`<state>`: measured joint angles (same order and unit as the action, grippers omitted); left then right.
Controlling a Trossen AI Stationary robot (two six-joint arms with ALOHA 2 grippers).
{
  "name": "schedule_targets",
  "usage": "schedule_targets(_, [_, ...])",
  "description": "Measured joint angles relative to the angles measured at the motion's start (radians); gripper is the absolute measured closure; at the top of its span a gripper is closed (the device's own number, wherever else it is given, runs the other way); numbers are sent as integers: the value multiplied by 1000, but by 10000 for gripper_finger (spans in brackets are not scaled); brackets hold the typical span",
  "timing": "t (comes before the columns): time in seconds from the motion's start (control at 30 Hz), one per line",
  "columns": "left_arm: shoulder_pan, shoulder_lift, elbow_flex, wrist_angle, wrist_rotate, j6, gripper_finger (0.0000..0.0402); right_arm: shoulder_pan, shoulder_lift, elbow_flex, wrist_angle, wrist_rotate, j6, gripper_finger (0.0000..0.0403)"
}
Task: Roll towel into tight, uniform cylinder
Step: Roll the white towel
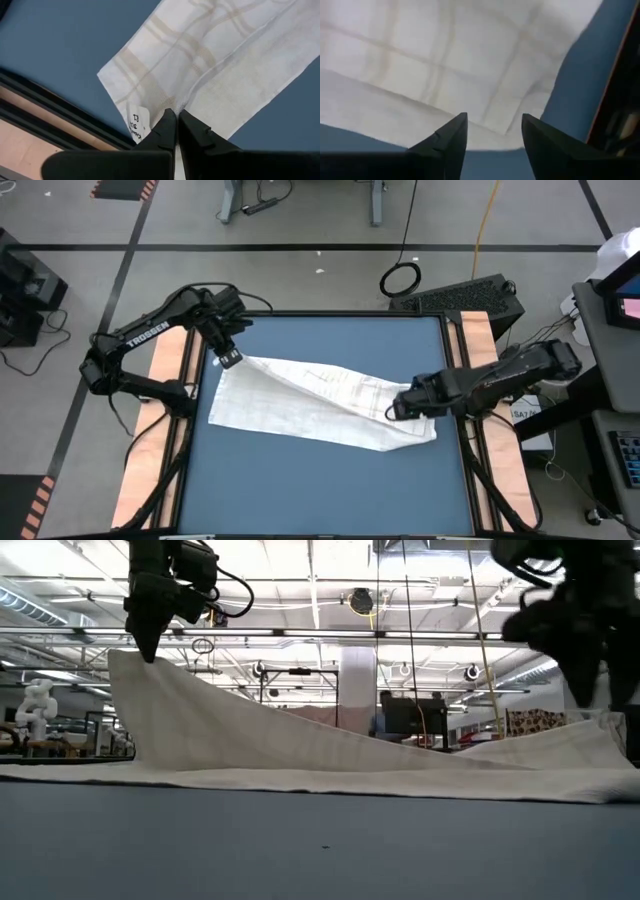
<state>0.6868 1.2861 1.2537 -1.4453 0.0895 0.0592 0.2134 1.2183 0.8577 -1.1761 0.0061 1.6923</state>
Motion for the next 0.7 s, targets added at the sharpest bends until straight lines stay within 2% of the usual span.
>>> schedule_targets(0.1, [0,0,0,-5,1,0,389,58,0,-60,62,-38,57,225])
schedule_targets(0.4, [0,0,0,0,15,26,389,170,0,-228,313,-37,205,241])
schedule_targets(0.7, [0,0,0,0,15,26,389,198,7,-281,338,-31,207,263])
